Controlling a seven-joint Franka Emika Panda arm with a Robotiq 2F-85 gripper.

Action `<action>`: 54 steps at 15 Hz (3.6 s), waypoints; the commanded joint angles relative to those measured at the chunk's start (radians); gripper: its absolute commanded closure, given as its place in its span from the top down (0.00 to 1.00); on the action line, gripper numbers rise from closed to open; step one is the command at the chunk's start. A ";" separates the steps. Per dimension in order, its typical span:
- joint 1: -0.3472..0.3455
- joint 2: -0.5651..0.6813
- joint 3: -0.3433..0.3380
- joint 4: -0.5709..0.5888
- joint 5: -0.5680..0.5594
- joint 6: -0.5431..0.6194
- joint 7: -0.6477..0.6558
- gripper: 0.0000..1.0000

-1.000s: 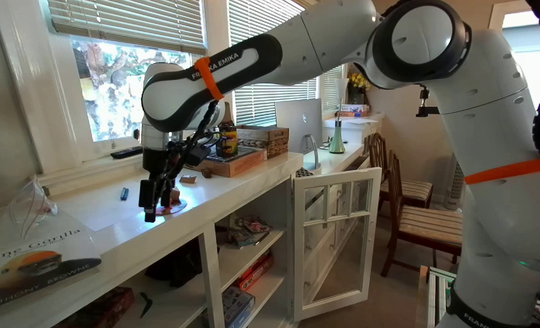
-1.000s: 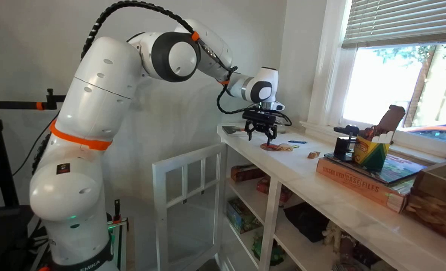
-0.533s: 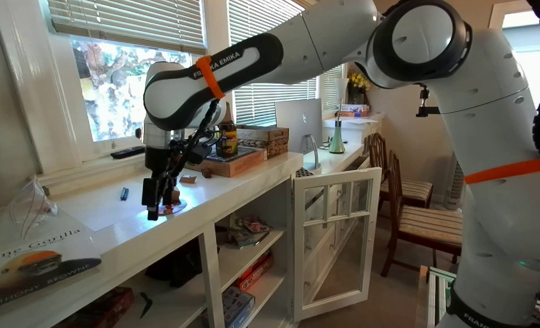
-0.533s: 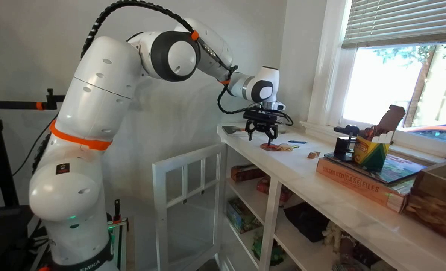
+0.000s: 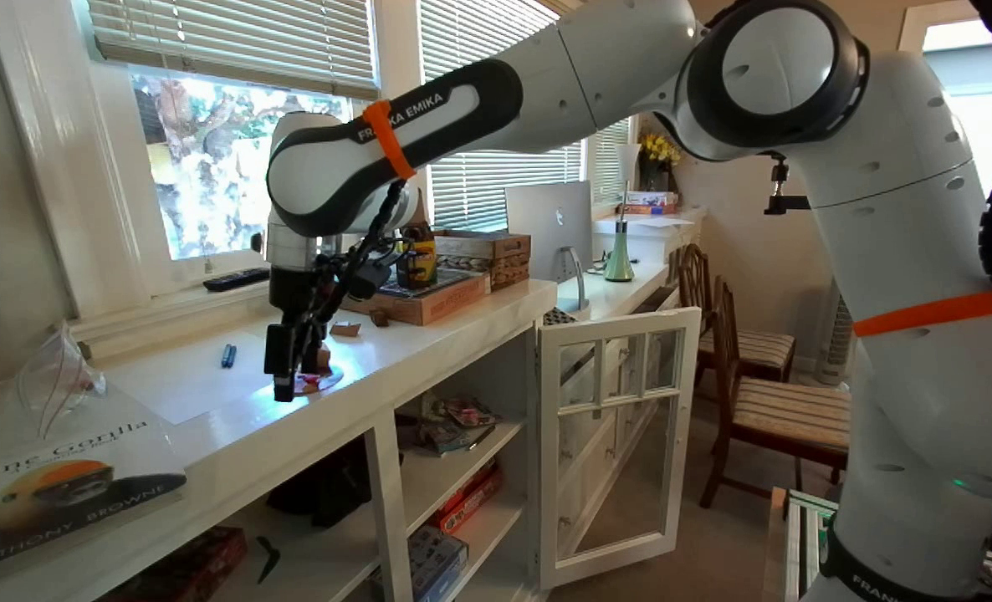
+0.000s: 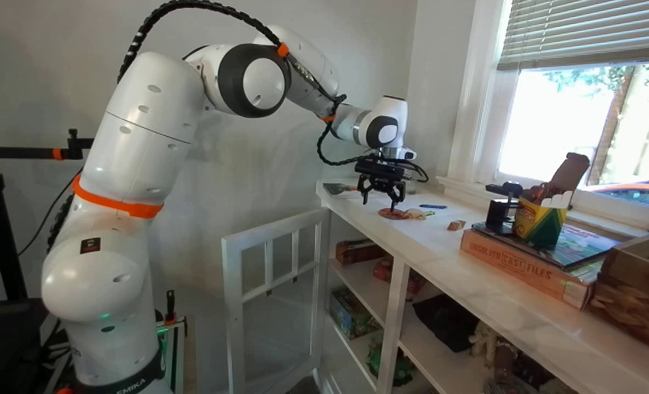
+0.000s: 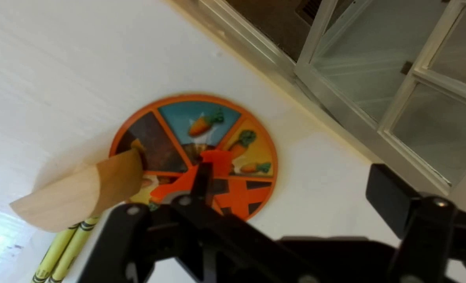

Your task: Put the black object on the box, then move one wooden block to the left, then turn the hand of the clock to the left

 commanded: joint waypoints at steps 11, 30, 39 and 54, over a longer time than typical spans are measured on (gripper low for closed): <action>-0.009 -0.065 0.024 -0.085 0.038 -0.005 -0.038 1.00; -0.032 -0.065 0.028 -0.120 0.143 0.090 -0.040 1.00; -0.045 -0.059 0.024 -0.125 0.144 0.112 -0.035 1.00; -0.048 -0.048 0.016 -0.116 0.130 0.138 -0.021 1.00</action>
